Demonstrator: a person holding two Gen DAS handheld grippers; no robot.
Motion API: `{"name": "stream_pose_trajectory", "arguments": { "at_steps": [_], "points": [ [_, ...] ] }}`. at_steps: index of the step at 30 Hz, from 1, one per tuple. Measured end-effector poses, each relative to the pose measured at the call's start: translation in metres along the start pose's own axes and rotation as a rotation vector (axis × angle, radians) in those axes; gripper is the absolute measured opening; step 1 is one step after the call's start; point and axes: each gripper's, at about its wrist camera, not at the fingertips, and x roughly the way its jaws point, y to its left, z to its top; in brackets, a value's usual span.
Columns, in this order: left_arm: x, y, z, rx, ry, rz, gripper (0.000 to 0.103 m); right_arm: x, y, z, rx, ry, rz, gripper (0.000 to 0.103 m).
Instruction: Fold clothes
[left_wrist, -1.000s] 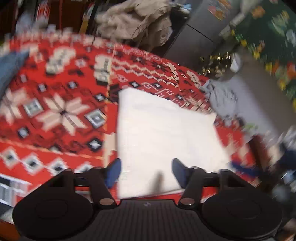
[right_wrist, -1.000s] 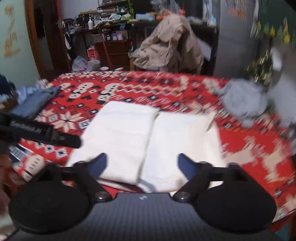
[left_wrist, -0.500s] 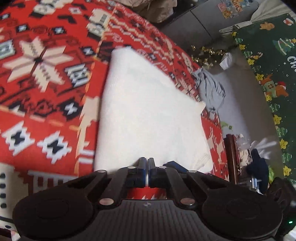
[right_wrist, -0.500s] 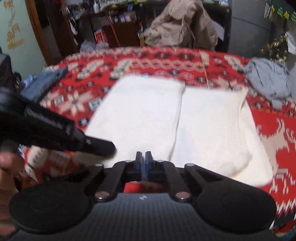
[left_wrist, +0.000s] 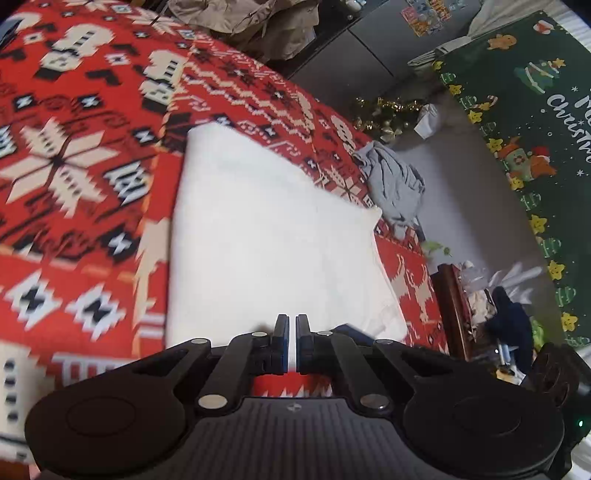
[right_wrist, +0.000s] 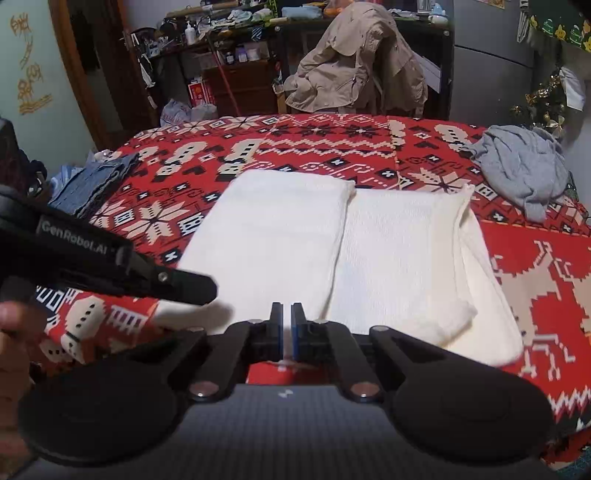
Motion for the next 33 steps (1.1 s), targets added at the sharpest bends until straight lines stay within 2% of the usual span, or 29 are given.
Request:
{"name": "stream_pose_trajectory", "arguments": {
  "at_steps": [3,4,8,10,12,16,18,22,28,33],
  "points": [
    [0.019,0.003,-0.004,0.010,0.046,0.027,0.002,0.014,-0.004,-0.006,0.018,0.042,-0.014,0.004],
    [0.019,0.005,-0.008,0.021,0.044,0.026,0.003,0.013,-0.006,-0.011,0.021,0.031,-0.016,0.001],
    [0.014,0.009,-0.019,0.025,0.050,0.017,0.003,0.004,-0.005,-0.026,0.020,0.011,-0.021,0.001],
    [0.010,0.011,-0.021,0.012,0.054,0.017,0.002,0.003,-0.005,-0.029,0.028,0.046,-0.011,0.001],
    [0.003,0.007,-0.021,0.027,0.039,0.029,0.002,0.003,-0.007,-0.031,0.049,0.086,0.003,0.006],
    [-0.013,0.001,-0.019,0.054,-0.010,0.025,0.002,-0.010,-0.002,-0.021,0.033,0.021,0.026,0.006],
    [-0.015,0.002,-0.015,0.054,-0.025,0.046,0.003,-0.012,0.002,-0.011,0.030,-0.011,0.046,0.007],
    [-0.012,0.015,-0.011,0.042,-0.031,0.081,0.002,0.002,0.017,0.005,0.001,-0.035,0.052,0.008],
    [-0.017,0.038,-0.018,-0.022,-0.023,0.020,0.003,0.013,0.019,-0.011,-0.031,-0.010,0.037,0.007],
    [-0.026,0.032,-0.022,-0.008,-0.020,0.044,0.002,0.008,0.015,-0.019,-0.038,0.018,0.044,0.007]
  ]
}}
